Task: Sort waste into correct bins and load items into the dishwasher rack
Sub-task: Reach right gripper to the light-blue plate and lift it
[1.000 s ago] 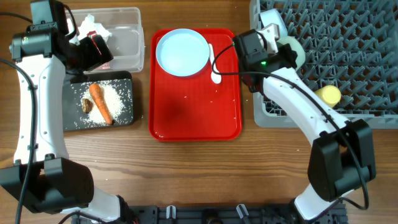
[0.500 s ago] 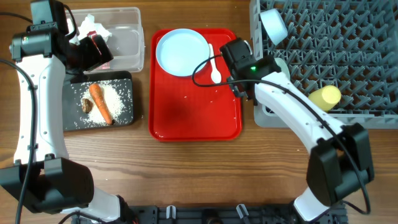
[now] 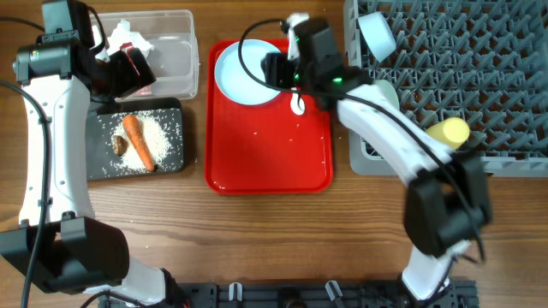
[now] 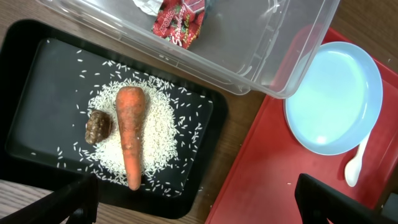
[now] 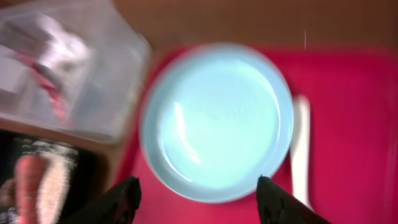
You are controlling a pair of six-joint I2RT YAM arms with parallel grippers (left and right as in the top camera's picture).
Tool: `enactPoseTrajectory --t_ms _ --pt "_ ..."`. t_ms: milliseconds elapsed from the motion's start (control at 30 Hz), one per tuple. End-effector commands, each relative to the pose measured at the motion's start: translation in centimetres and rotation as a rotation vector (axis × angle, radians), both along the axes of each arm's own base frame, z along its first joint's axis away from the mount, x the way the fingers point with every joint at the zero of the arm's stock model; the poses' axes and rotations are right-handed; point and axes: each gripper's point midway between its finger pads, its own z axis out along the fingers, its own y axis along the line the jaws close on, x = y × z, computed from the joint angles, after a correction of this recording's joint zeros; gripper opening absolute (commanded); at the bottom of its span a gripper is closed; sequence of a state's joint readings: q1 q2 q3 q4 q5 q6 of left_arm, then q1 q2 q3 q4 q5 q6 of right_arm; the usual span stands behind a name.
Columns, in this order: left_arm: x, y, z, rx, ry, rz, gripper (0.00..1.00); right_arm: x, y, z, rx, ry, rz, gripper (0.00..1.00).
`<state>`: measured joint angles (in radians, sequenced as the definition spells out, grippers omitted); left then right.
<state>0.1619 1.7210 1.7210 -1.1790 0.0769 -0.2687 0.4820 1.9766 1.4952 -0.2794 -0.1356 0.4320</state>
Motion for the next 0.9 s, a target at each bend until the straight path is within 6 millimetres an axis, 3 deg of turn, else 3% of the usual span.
enactPoseTrajectory --t_ms 0,100,433,533,667,733,867 --pt "-0.1 0.0 0.2 -0.004 -0.006 0.007 1.00 -0.5 -0.3 -6.8 0.071 0.226 -0.186 0.57" --pt "-0.1 0.0 0.2 -0.004 -0.006 0.007 1.00 -0.6 -0.9 -9.1 0.047 0.268 -0.233 0.54" --pt "-0.1 0.0 0.2 -0.004 -0.006 0.008 1.00 -0.4 -1.4 -13.4 0.011 0.305 -0.277 0.45" --pt "-0.1 0.0 0.2 -0.004 -0.006 0.008 1.00 -0.2 -1.3 -13.8 0.015 0.301 -0.278 0.34" --pt "-0.1 0.0 0.2 -0.004 -0.006 0.008 1.00 0.5 -1.3 -13.3 0.022 0.263 -0.284 0.11" --pt "-0.1 0.0 0.2 -0.003 -0.006 0.007 1.00 0.6 -1.5 -13.3 0.011 0.254 -0.286 0.04" --pt "-0.1 0.0 0.2 -0.004 -0.006 0.007 1.00 0.7 -1.6 -13.4 -0.011 0.241 -0.270 0.04"
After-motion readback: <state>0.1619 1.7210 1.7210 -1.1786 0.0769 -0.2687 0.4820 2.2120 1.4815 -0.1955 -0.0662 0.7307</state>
